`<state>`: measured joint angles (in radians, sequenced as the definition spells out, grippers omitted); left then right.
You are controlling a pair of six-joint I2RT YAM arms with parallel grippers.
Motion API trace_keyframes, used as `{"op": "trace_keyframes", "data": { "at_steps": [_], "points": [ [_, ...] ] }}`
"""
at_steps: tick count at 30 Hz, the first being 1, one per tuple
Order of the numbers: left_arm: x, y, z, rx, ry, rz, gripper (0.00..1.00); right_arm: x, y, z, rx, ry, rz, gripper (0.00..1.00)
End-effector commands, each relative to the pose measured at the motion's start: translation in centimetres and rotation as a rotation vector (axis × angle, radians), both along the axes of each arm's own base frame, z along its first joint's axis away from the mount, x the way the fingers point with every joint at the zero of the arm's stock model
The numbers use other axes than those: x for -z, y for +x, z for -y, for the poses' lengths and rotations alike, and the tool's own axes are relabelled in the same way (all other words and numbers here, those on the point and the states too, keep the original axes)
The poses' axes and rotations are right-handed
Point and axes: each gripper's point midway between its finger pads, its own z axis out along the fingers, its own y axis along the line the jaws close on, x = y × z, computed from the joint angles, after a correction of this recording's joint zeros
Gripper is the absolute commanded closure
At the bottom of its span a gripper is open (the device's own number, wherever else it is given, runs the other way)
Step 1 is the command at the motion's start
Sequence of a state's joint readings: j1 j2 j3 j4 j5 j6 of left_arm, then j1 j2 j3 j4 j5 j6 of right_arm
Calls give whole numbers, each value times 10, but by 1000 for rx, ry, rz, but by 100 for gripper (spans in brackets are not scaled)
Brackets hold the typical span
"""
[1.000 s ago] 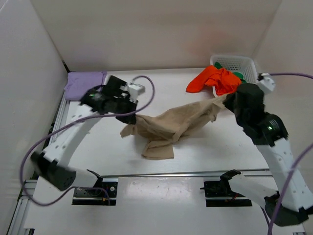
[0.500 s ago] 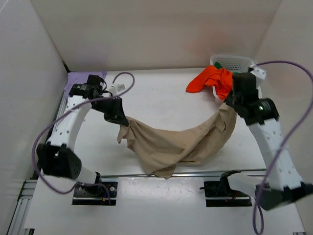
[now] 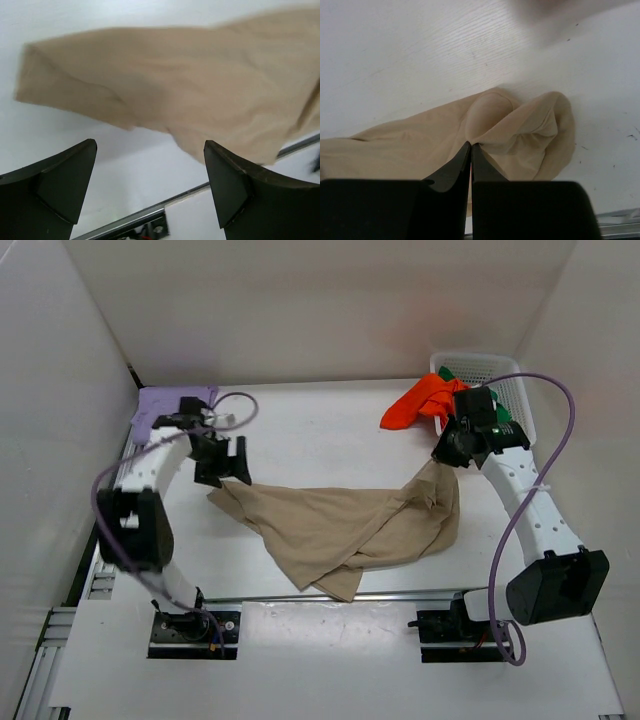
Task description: Fold and stack the t-shirts
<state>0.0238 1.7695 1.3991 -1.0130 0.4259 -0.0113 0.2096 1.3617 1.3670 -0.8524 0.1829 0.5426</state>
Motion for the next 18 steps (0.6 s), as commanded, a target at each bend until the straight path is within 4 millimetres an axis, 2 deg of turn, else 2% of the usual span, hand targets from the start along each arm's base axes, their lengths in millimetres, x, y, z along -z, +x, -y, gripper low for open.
{"op": "trace_keyframes", "data": {
  "at_steps": [1, 2, 4, 5, 7, 8, 9, 10, 11, 13, 14, 18],
  "points": [
    [-79, -22, 48, 179, 197, 418, 0, -6, 0, -10, -19, 69, 52, 99],
    [-63, -55, 84, 321, 201, 403, 0, 0, -5, -9, -19, 67, 38, 99],
    [-49, -94, 100, 446, 248, 383, 0, 4, -7, -9, -12, 72, 38, 99],
    [-29, -130, 116, 583, 275, 348, 0, 6, -11, -10, -10, 84, 30, 99],
    [-8, -155, 116, 689, 365, 330, 0, 11, -11, -10, -2, 89, 23, 99],
    [7, -175, 125, 788, 399, 305, 0, 11, -14, -10, -2, 90, 25, 99],
    [23, -187, 120, 834, 436, 268, 0, 15, -18, -9, 8, 96, 15, 99],
    [26, -188, 129, 859, 437, 287, 0, 15, -21, -9, 8, 97, 20, 99],
    [39, -196, 133, 911, 463, 266, 0, 19, -22, -7, 24, 95, 10, 99],
    [47, -199, 143, 944, 468, 261, 0, 20, -26, -7, 31, 103, 18, 99],
    [53, -201, 152, 967, 459, 243, 0, 16, -27, -5, 36, 99, 34, 99],
    [64, -220, 180, 1054, 402, 225, 0, 24, -35, 1, 50, 80, 25, 99]
  ]
}}
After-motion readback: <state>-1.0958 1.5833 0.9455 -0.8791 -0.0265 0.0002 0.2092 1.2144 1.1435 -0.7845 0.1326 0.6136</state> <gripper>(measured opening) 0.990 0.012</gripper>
